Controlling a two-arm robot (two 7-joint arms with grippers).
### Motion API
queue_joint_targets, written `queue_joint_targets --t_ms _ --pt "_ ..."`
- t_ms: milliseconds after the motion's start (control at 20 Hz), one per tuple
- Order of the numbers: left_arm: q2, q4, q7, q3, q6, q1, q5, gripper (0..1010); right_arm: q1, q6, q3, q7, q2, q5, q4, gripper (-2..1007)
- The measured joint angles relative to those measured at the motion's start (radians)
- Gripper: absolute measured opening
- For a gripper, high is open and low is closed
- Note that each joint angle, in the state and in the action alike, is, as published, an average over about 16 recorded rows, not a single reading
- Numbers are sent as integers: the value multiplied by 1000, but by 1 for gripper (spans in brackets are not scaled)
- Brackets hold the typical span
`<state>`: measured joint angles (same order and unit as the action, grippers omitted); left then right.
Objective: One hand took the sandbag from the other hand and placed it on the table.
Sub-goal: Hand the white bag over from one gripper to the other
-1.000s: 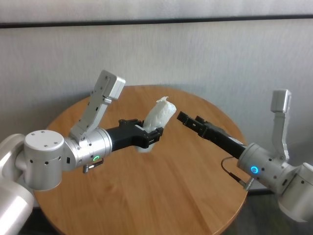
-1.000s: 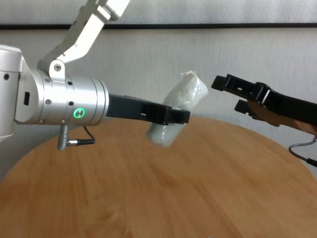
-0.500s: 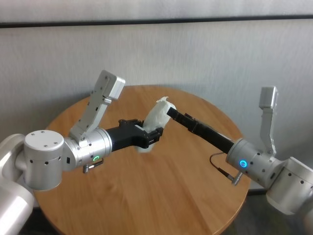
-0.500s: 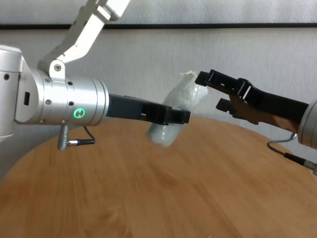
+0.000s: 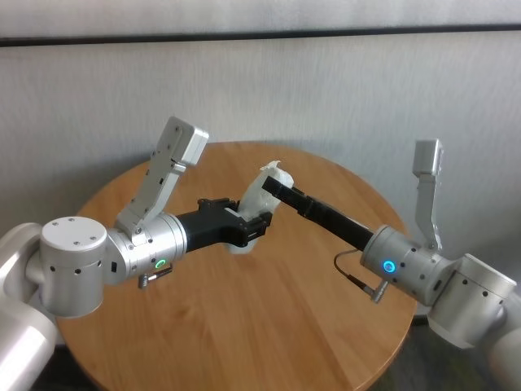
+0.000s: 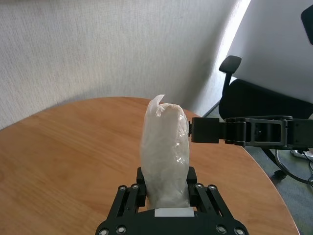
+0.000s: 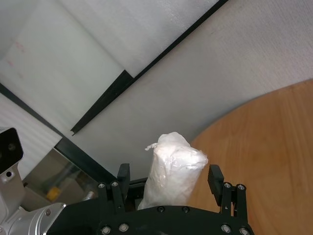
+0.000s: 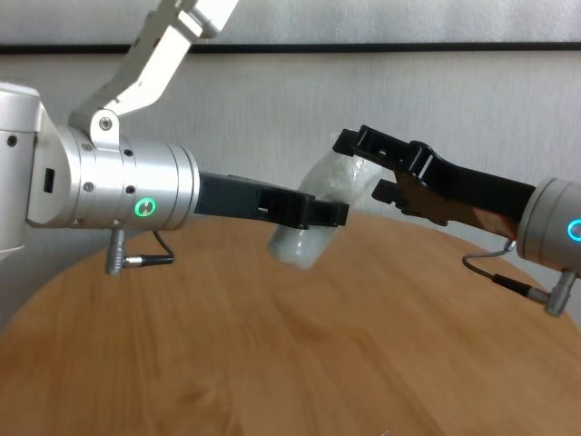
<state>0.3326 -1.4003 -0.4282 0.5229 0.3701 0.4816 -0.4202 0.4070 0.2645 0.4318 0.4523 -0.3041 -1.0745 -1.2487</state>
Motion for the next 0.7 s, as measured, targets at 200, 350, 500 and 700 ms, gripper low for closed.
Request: queue_joint_targets --t_ms 200,350,500,700 --pt "0 0 0 0 0 0 0 495 18 1 17 1 6 -5 17 1003" --pt "0 0 0 0 0 0 0 495 29 3 28 1 9 -7 29 1003" --pt "0 0 0 0 0 0 0 495 39 4 38 0 11 -9 38 1003" --pt "0 0 0 0 0 0 0 495 47 7 47 -1 12 -11 47 1003"
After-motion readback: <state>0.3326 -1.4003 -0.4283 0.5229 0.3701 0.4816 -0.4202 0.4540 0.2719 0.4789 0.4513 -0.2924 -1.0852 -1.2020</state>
